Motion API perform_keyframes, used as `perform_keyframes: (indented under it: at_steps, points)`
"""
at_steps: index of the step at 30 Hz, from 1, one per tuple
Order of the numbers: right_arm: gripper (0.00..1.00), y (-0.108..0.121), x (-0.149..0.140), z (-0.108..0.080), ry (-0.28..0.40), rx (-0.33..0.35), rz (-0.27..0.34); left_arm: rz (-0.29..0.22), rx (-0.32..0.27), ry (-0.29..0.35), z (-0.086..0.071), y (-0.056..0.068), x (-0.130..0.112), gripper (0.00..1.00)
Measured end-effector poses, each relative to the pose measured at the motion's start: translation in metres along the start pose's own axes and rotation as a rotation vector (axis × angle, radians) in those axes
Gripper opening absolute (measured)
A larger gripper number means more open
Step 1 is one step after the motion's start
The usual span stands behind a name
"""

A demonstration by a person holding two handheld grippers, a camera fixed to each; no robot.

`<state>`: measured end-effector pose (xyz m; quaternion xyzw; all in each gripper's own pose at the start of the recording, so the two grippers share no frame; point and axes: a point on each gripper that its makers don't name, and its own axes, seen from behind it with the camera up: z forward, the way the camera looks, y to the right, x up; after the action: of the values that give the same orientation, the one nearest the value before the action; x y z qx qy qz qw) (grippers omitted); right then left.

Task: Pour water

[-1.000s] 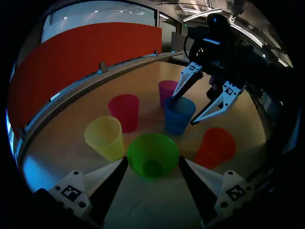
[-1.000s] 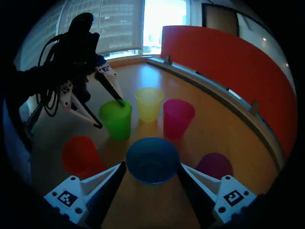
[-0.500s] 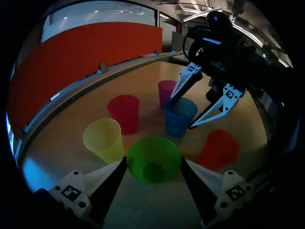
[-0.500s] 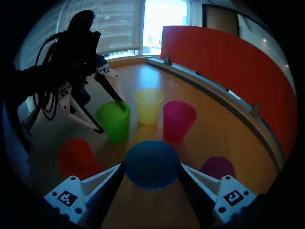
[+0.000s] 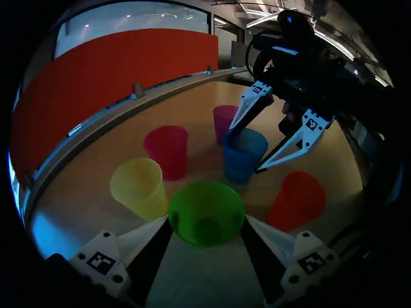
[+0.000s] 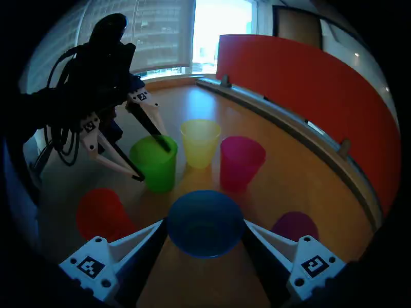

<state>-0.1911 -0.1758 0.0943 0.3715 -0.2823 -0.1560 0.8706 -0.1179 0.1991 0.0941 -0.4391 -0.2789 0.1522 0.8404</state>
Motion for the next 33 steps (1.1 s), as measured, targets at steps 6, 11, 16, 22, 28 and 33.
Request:
perform_keyframes:
  at_steps: [6,11,16,22,28,33]
  points:
    - [0.99,0.001,0.0,0.003,0.0,-0.004,0.002,0.002,0.004,-0.004,-0.002,-0.001,0.0,0.86]
    - [0.93,0.002,-0.002,0.005,-0.005,-0.017,-0.005,-0.013,0.015,0.005,-0.006,-0.004,0.002,0.86]
    - [0.91,-0.001,-0.002,0.005,0.007,-0.008,0.004,-0.031,0.02,0.018,-0.01,-0.005,0.003,0.86]
    - [0.91,-0.005,0.005,-0.001,0.042,0.004,0.039,-0.041,0.029,0.04,-0.016,-0.004,0.008,0.86]
    - [0.91,-0.003,0.025,-0.018,0.089,-0.01,0.048,-0.046,0.05,0.073,-0.027,-0.004,0.02,0.86]
    - [0.91,0.001,0.047,-0.038,0.136,-0.033,0.056,-0.068,0.082,0.114,-0.04,-0.008,0.034,0.86]
